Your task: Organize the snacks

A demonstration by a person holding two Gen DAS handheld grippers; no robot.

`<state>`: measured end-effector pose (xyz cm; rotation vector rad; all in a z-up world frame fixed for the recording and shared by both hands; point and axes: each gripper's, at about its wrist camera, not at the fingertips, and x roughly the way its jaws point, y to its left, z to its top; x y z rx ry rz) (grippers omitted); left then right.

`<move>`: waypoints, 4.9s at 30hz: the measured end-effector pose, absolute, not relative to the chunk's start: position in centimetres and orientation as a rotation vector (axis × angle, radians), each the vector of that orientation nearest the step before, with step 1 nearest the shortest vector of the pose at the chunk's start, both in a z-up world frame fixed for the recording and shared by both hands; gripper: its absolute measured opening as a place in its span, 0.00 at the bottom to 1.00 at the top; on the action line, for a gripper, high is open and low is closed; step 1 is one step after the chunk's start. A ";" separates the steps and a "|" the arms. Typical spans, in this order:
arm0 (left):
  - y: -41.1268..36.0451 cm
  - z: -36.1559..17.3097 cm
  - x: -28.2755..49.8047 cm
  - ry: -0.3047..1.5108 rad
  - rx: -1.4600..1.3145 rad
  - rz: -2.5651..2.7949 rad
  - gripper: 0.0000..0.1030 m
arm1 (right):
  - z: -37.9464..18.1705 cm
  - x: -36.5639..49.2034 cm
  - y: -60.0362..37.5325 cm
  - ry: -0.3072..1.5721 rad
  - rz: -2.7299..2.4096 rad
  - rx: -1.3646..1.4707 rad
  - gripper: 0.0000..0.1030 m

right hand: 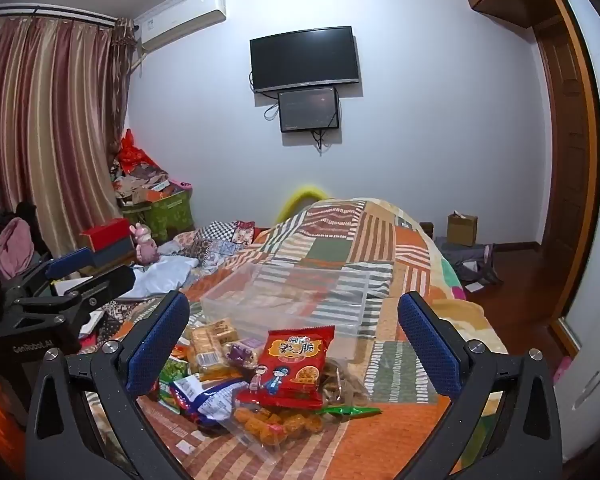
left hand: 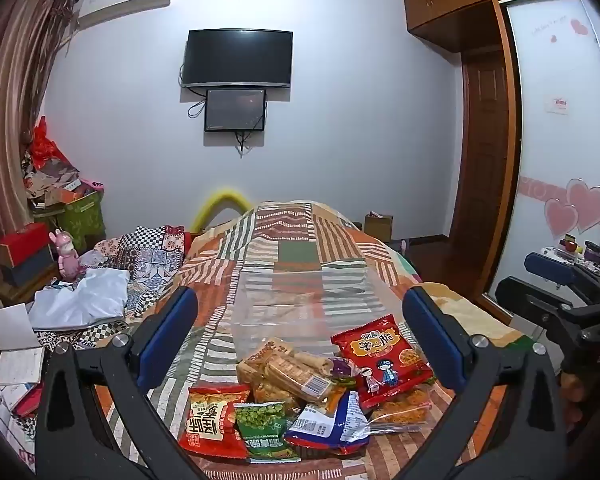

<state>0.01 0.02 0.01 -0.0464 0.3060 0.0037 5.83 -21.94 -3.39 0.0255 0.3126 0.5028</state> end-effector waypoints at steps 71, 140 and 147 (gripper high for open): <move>0.2 -0.2 -0.3 0.313 -0.040 -0.003 1.00 | -3.9 6.0 -21.7 0.334 0.505 0.039 1.00; 2.1 -11.8 11.1 0.792 -0.192 -0.124 0.62 | -14.0 15.2 -16.7 0.757 0.594 -0.097 0.68; 1.9 -12.1 11.8 0.805 -0.203 -0.125 0.62 | -14.4 15.6 -16.3 0.794 0.622 -0.096 0.77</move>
